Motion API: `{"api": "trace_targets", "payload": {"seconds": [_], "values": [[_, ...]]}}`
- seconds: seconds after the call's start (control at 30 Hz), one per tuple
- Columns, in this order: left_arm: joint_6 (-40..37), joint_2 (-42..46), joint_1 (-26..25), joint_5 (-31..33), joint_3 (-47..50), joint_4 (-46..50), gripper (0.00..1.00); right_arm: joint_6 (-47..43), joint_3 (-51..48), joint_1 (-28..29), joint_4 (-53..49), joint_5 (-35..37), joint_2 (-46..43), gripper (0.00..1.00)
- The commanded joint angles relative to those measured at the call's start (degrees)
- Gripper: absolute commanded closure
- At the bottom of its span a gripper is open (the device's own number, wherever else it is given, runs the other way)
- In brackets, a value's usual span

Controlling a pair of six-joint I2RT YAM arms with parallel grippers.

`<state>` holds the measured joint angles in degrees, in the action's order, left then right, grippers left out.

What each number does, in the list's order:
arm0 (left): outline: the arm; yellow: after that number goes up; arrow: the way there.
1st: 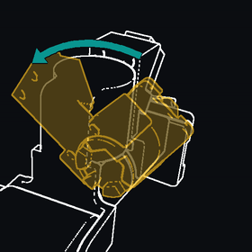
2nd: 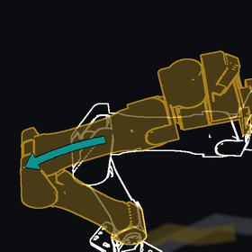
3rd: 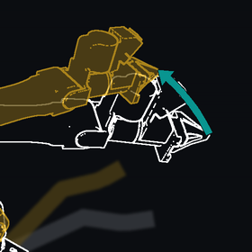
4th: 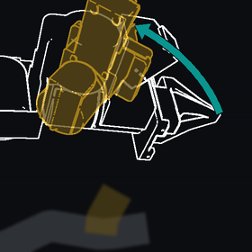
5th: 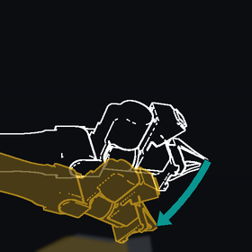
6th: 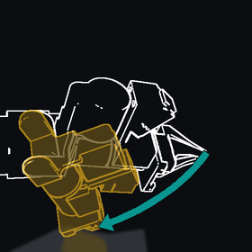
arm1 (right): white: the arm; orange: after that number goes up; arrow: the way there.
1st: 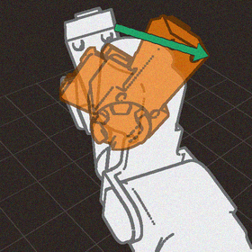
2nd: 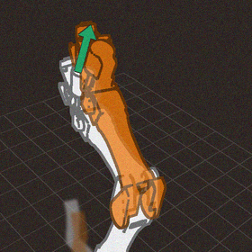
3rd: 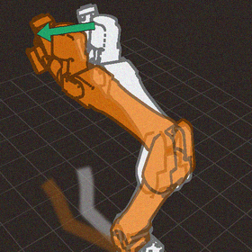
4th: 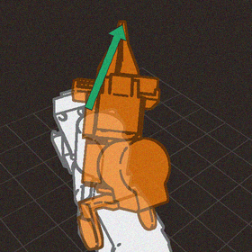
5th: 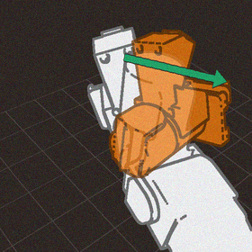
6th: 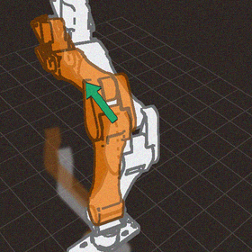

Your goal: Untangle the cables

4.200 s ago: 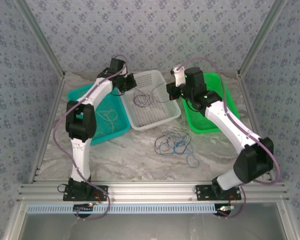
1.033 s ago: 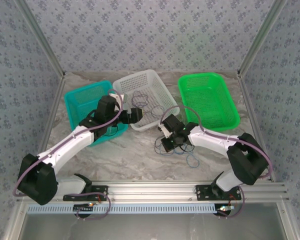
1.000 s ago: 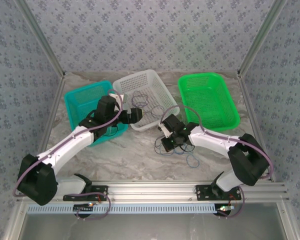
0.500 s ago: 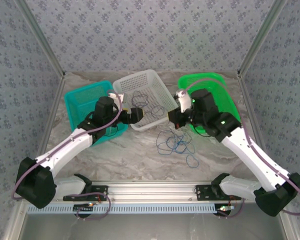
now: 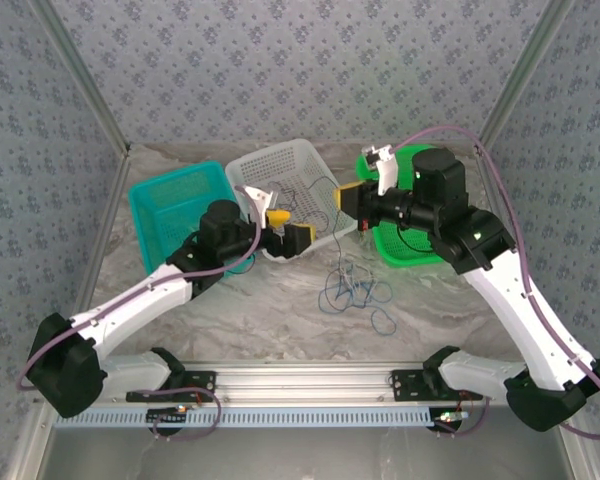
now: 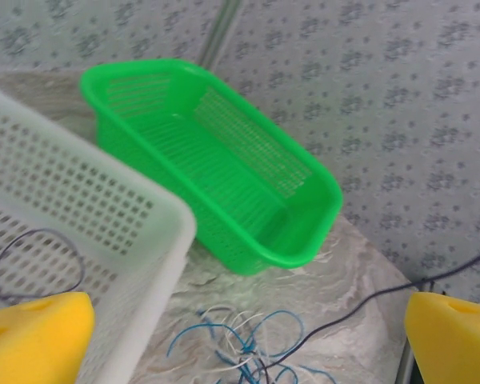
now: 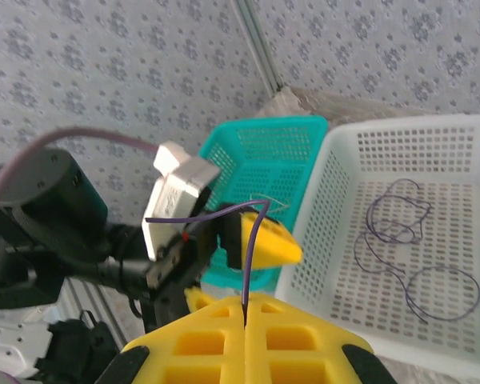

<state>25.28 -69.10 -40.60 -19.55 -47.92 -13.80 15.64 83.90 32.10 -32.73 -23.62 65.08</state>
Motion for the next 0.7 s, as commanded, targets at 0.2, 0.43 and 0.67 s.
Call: {"api": "trace_targets", "payload": {"seconds": [0.2,0.43,0.67], "values": [[-4.5,-6.2,-6.1,-3.1,-8.0,-11.9,0.0,4.9,7.4,-0.2,5.2,-1.6,2.0,1.0],[-4.3,-12.7,-7.8,-1.3,-13.0,-13.6,0.05,7.3,9.6,-0.4,7.9,-2.3,2.3,1.0],[-2.7,-16.0,-7.9,-1.1,-13.9,-12.5,0.3,8.1,19.7,-1.8,7.1,-1.0,4.4,1.0]]}}
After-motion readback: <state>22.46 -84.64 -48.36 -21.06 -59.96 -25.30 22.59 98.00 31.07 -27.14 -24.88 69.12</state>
